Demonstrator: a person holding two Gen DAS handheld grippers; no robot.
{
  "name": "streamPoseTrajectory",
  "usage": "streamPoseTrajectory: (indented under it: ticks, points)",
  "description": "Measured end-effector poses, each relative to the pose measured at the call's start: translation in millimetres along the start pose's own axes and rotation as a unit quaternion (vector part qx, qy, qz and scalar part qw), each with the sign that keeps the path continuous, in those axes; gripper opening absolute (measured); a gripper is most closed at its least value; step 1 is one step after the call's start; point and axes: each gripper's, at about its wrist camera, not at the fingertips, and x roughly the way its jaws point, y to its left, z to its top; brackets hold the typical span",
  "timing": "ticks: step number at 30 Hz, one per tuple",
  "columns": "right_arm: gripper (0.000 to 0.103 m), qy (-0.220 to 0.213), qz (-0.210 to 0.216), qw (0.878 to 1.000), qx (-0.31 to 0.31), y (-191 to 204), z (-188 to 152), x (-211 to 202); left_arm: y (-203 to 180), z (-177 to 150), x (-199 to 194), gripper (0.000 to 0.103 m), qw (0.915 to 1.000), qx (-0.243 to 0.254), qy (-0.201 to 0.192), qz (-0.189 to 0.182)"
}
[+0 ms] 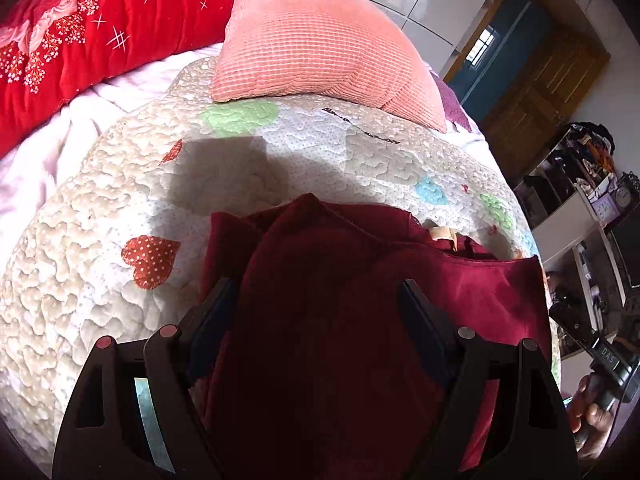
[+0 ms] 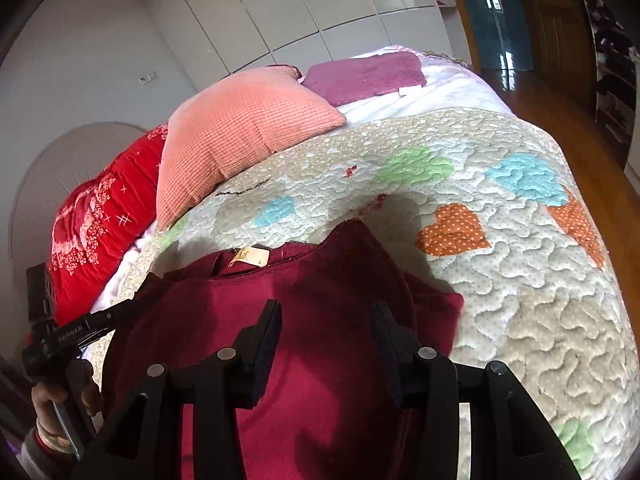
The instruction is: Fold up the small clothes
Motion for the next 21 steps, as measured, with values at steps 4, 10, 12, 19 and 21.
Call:
streamPoseTrajectory:
  ticks: [4, 10, 12, 19, 21]
  points:
    - [0.048, 0.029, -0.011, 0.999, -0.015, -5, -36, -6, 0, -27, -26, 0.082, 0.9996, 0.019, -0.015, 0.012]
    - [0.048, 0.043, -0.045, 0.998, 0.025, -19, -51, 0, 13, -66, -21, 0.082, 0.9989, -0.008, 0.019, 0.041]
    - [0.048, 0.019, -0.04, 0.999, 0.02, -10, -51, -20, 17, -71, -30, 0.082, 0.9992, -0.018, 0.019, 0.029]
    - [0.048, -0.008, -0.006, 0.999, -0.033, 30, -65, -56, 17, -82, -54, 0.082, 0.9994, -0.019, -0.003, 0.029]
    - [0.048, 0.01, 0.003, 0.999, -0.035, 34, -74, -46, 18, -86, -53, 0.082, 0.9992, -0.015, -0.004, 0.038]
